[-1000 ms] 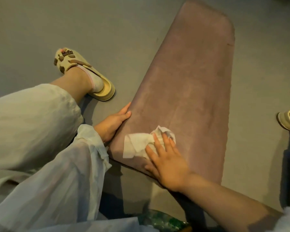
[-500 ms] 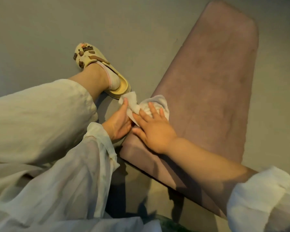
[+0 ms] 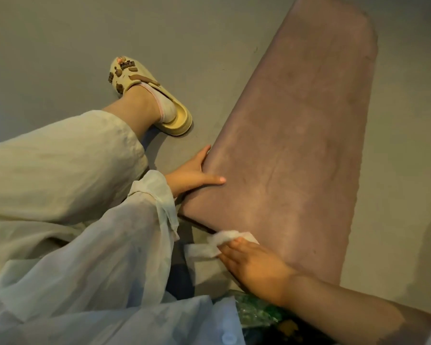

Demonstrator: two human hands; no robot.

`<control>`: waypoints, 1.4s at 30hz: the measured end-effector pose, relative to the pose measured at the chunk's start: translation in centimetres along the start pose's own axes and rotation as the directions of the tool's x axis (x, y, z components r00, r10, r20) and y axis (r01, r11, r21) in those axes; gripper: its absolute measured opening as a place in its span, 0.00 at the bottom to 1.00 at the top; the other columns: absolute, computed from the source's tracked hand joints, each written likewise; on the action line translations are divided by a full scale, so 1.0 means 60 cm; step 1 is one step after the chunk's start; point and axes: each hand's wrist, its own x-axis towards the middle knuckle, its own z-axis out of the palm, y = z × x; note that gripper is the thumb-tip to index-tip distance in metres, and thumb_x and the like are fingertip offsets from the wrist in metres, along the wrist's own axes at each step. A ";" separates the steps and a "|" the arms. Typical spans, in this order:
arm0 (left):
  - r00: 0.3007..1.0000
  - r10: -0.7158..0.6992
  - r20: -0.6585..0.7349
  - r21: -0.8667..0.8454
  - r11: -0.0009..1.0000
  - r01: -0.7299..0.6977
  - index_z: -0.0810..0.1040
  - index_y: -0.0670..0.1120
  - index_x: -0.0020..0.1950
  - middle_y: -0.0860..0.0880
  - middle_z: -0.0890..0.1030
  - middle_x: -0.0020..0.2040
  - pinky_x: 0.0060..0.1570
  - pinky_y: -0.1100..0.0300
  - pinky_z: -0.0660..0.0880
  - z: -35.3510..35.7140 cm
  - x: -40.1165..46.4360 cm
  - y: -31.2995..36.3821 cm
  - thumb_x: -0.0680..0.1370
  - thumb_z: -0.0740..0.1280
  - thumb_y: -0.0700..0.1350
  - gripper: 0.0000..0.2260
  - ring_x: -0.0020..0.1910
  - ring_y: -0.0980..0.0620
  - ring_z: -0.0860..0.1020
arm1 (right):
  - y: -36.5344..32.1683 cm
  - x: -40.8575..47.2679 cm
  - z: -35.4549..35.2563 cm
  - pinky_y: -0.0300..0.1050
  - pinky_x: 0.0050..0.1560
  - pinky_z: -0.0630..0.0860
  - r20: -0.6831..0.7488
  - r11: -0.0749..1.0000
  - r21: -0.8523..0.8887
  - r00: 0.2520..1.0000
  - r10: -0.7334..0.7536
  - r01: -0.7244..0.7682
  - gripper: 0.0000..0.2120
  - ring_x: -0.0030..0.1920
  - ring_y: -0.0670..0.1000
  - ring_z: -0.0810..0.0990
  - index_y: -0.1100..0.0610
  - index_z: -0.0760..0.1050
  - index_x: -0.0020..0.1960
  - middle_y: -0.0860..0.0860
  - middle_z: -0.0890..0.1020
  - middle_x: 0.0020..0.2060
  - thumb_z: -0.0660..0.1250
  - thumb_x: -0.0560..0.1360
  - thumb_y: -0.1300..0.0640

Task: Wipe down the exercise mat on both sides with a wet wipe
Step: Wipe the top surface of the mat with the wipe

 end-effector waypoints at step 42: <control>0.933 -0.341 0.116 -0.388 0.849 0.358 0.72 0.42 0.62 0.41 0.82 0.49 0.44 0.53 0.77 0.023 -0.038 0.064 0.76 0.66 0.53 0.20 0.45 0.45 0.81 | 0.020 0.031 -0.021 0.71 0.68 0.40 -0.007 0.661 0.095 0.664 0.748 -0.744 0.57 0.75 0.62 0.42 0.57 0.19 0.67 0.58 0.39 0.76 0.65 0.71 0.37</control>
